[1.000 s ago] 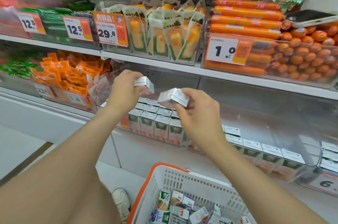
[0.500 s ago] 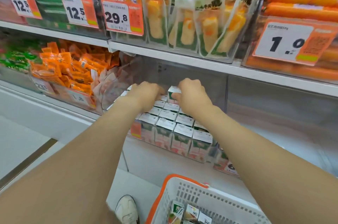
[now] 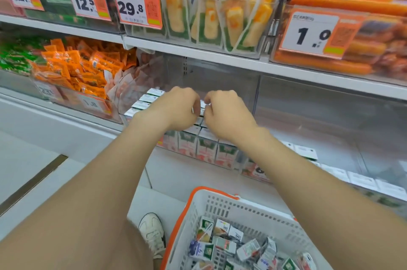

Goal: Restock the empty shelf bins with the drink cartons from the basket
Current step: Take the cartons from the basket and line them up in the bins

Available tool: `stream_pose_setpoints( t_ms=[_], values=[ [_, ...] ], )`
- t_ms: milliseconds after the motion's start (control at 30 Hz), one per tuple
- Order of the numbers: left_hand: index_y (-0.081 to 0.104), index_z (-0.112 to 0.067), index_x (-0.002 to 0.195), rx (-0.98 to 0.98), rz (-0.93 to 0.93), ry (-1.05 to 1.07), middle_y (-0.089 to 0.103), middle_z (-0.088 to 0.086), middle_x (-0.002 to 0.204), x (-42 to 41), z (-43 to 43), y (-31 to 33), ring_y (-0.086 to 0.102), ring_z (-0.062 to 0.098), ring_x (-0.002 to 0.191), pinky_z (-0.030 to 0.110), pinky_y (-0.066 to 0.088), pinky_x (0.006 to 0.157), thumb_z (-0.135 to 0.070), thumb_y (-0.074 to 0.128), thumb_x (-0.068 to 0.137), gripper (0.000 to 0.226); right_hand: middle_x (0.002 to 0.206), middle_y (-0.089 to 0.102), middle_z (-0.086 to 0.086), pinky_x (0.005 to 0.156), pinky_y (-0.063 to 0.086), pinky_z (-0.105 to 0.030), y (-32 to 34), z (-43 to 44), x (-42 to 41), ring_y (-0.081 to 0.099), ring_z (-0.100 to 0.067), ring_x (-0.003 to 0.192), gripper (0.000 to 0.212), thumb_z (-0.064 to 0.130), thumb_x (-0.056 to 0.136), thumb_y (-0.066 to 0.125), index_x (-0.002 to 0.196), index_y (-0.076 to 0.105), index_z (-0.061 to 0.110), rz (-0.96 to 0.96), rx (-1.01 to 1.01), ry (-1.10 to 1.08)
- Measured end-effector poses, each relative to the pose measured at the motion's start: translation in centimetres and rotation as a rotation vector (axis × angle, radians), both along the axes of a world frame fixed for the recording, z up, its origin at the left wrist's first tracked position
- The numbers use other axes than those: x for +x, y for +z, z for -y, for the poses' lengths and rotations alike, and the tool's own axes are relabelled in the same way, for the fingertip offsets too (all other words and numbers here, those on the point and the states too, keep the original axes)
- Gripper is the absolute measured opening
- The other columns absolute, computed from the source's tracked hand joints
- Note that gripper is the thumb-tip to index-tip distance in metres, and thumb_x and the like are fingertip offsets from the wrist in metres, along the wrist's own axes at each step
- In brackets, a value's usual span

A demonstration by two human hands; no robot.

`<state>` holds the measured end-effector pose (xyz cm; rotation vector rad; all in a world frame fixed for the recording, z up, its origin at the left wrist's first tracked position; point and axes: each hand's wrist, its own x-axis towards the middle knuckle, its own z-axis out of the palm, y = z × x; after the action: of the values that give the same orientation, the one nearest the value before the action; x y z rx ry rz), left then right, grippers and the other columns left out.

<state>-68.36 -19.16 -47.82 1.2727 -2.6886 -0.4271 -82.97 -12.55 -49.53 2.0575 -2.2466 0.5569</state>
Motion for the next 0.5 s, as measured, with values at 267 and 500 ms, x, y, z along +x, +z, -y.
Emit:
stream_pose_setpoints(
  t_ms=[267, 500],
  values=[
    [0.073, -0.02, 0.088, 0.4, 0.456, -0.297, 0.072, -0.001, 0.074, -0.5, -12.3, -0.8, 0.061, 0.012, 0.06, 0.025, 0.046, 0.052, -0.012, 0.059, 0.088, 0.016, 0.052, 0.054, 0.001, 0.045, 0.042, -0.034, -5.0, -17.2, -0.6, 0.053, -0.026, 0.049, 0.04, 0.042, 0.094, 0.044, 0.061, 0.047, 0.019, 0.035, -0.076, 0.144],
    [0.059, -0.026, 0.103, 0.411, 0.68, -0.389, 0.05, 0.004, 0.108, -5.9, -15.4, -13.9, 0.05, 0.025, 0.085, 0.03, 0.039, 0.058, -0.01, 0.05, 0.097, 0.019, 0.078, 0.068, -0.011, 0.06, 0.053, -0.038, -17.6, -22.4, -6.0, 0.062, -0.031, 0.071, 0.029, 0.027, 0.102, 0.046, 0.085, 0.066, 0.014, 0.071, 0.624, 0.118]
  ],
)
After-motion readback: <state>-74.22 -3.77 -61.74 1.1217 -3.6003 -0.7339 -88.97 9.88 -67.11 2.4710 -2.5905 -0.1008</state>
